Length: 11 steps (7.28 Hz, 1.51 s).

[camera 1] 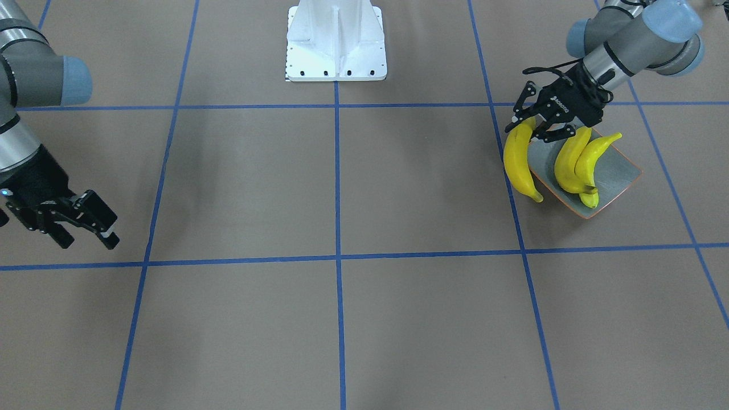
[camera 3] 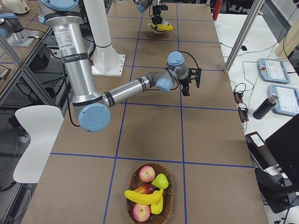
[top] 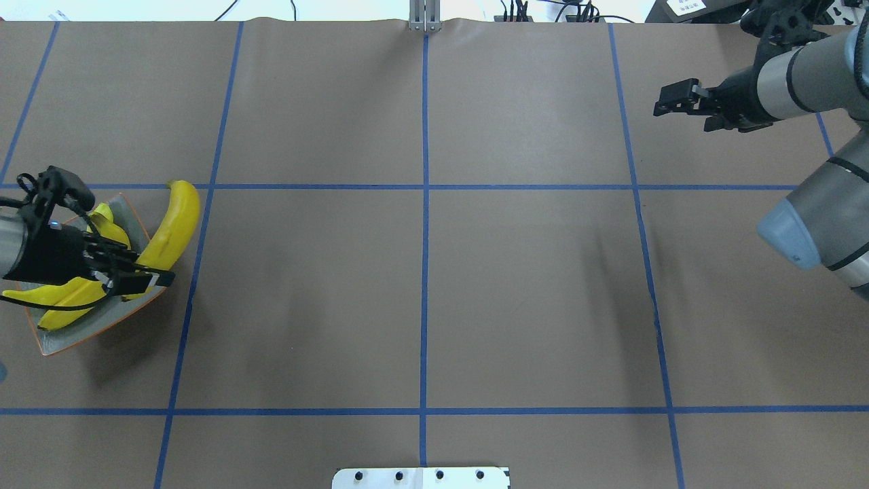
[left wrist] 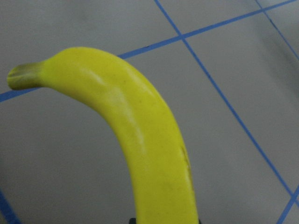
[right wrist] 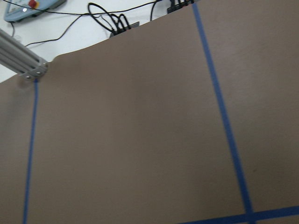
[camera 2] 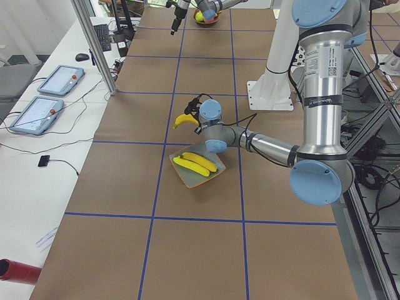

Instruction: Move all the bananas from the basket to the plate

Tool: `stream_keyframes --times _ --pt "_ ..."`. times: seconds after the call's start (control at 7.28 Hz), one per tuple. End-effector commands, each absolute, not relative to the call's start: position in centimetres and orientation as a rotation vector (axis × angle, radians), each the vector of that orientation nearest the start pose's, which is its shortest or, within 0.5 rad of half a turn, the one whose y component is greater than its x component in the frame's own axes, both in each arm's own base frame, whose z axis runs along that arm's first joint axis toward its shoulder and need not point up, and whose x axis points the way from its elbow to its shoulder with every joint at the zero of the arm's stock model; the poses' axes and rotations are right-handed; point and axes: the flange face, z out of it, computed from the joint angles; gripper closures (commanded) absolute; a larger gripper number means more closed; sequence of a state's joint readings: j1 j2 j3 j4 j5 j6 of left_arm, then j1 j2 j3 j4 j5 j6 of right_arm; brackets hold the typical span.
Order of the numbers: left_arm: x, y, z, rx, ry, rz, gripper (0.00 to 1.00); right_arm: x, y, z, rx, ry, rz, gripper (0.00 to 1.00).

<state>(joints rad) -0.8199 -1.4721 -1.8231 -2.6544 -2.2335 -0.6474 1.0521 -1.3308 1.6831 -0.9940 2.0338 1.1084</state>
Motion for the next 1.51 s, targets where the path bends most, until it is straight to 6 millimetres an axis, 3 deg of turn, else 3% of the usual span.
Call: stream_keyframes --times 0.0,0.14,0.27,0.55,0.96,1.24,1.37 --pt "22.1 -35.7 50.7 0.573 1.121 0.583 1.00 -16.3 -58.3 46.9 0.314 -0.893 0.261 0.00" --pt "21.2 -34.7 52.3 0.562 1.095 0.606 1.00 -13.9 -59.0 49.3 0.314 -0.868 0.236 0.00" --pt "20.9 -34.4 53.4 0.552 1.080 0.618 0.92 -12.2 -59.4 50.7 0.311 -0.856 0.222 0.00" --pt "21.4 -34.7 55.1 0.526 1.067 0.614 0.30 -10.4 -59.7 53.2 0.314 -0.822 0.189 0.00" --pt "21.5 -34.9 54.6 0.539 1.074 0.618 0.01 -7.7 -59.5 55.1 0.311 -0.820 0.164 0.00" --pt "21.4 -35.4 53.6 0.551 1.091 0.615 0.00 -4.4 -59.2 57.2 0.311 -0.822 0.134 0.00" --pt "21.3 -37.7 51.6 0.593 1.098 0.585 0.00 -1.2 -58.4 59.8 0.311 -0.817 0.102 0.00"
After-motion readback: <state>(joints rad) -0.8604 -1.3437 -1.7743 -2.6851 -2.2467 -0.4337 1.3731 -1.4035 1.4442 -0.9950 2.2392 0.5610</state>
